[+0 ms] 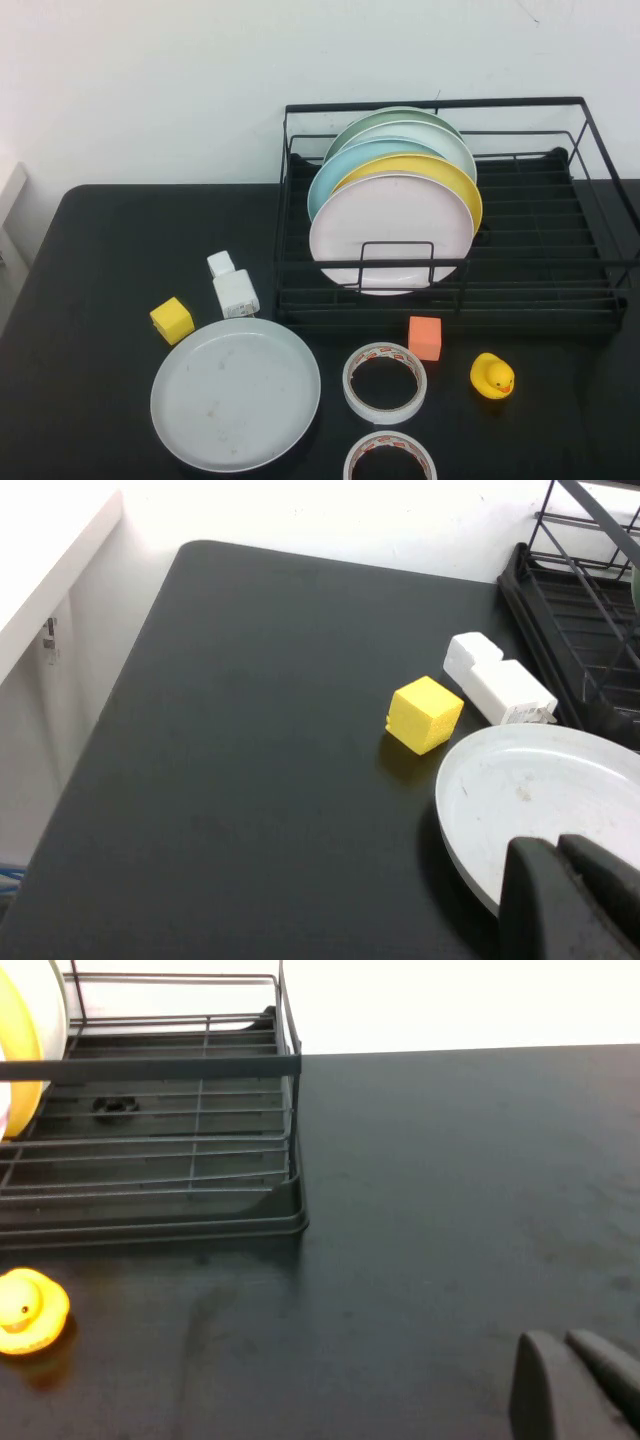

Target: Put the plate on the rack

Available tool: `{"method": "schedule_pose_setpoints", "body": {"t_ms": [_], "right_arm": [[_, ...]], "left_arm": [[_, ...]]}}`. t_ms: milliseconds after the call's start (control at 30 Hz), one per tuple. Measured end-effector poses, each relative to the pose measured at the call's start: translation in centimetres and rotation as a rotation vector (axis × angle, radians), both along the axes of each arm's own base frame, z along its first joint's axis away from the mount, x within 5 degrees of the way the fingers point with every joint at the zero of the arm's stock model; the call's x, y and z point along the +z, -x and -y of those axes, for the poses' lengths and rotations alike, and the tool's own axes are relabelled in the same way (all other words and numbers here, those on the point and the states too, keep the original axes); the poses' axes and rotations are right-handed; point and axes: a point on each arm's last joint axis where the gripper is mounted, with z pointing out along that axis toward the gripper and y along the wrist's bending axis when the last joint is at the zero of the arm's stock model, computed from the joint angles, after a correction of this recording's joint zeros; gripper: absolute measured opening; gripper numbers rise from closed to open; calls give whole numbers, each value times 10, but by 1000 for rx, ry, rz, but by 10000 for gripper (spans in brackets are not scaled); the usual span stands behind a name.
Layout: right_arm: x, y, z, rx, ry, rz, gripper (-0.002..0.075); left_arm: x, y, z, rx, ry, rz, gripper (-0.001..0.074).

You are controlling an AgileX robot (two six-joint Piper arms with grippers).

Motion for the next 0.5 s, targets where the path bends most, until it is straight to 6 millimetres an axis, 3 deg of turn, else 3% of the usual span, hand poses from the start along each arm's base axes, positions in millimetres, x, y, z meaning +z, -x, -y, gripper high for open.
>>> {"method": "schedule_pose_setpoints", "body": {"t_ms": [500], "right_arm": [[0, 0, 0, 0, 0, 0, -2]], "left_arm": [[0, 0, -1, 2, -22, 6, -3]]}}
